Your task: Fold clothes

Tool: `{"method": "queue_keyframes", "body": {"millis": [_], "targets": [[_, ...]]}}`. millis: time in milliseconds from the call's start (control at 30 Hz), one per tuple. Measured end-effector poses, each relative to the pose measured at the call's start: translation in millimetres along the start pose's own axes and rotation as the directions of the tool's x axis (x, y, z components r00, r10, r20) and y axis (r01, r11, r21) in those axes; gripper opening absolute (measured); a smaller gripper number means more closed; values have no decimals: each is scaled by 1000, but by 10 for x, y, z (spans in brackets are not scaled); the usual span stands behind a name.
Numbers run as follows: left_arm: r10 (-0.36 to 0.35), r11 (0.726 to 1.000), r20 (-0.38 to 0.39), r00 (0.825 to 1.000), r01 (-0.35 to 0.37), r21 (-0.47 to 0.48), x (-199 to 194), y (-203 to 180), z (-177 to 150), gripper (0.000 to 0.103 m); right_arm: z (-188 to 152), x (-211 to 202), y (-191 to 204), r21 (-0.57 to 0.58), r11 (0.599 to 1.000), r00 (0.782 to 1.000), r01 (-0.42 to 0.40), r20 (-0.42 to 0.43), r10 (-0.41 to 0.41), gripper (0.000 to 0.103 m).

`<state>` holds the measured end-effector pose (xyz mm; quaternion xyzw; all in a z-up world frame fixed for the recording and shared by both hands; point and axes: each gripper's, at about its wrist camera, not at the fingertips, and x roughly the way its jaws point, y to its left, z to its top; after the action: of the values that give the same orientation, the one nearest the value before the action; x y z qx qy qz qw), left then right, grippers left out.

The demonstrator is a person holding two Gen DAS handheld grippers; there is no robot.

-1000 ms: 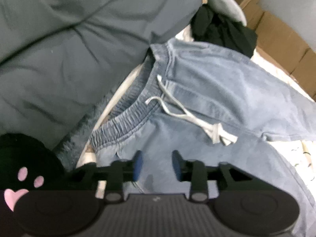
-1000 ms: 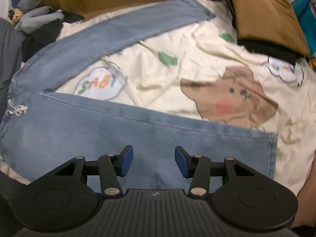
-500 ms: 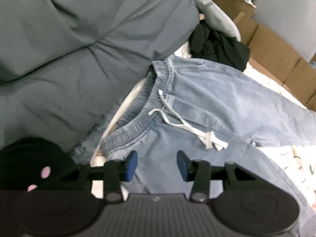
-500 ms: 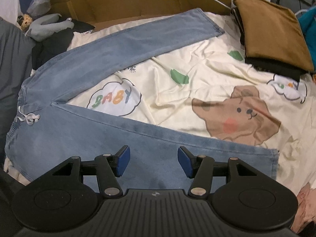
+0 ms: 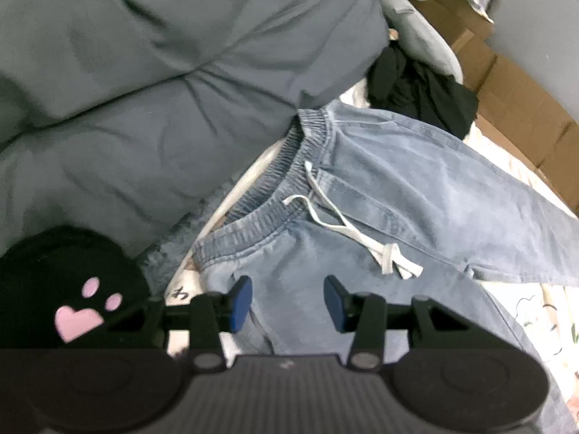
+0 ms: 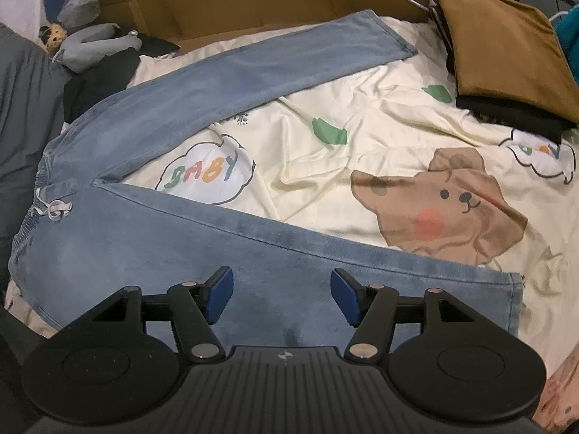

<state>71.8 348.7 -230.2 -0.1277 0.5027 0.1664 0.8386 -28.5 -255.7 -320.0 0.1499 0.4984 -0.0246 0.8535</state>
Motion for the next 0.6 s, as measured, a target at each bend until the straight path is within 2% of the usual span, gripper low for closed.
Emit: {"method": "queue_keyframes", "body": {"millis": [100, 300, 600], "targets": [[-22, 999, 13, 1000, 22, 29, 87, -120, 15, 47, -43, 74, 5, -22, 1000, 1000, 2, -6, -2, 70], [-63, 997, 26, 998, 62, 55, 309, -343, 90, 47, -128, 327, 72, -29, 998, 997, -49, -59, 47, 69], [-106, 994, 69, 992, 106, 6, 655, -350, 253, 45, -136, 711, 160, -127, 990, 995, -56, -91, 45, 69]]}}
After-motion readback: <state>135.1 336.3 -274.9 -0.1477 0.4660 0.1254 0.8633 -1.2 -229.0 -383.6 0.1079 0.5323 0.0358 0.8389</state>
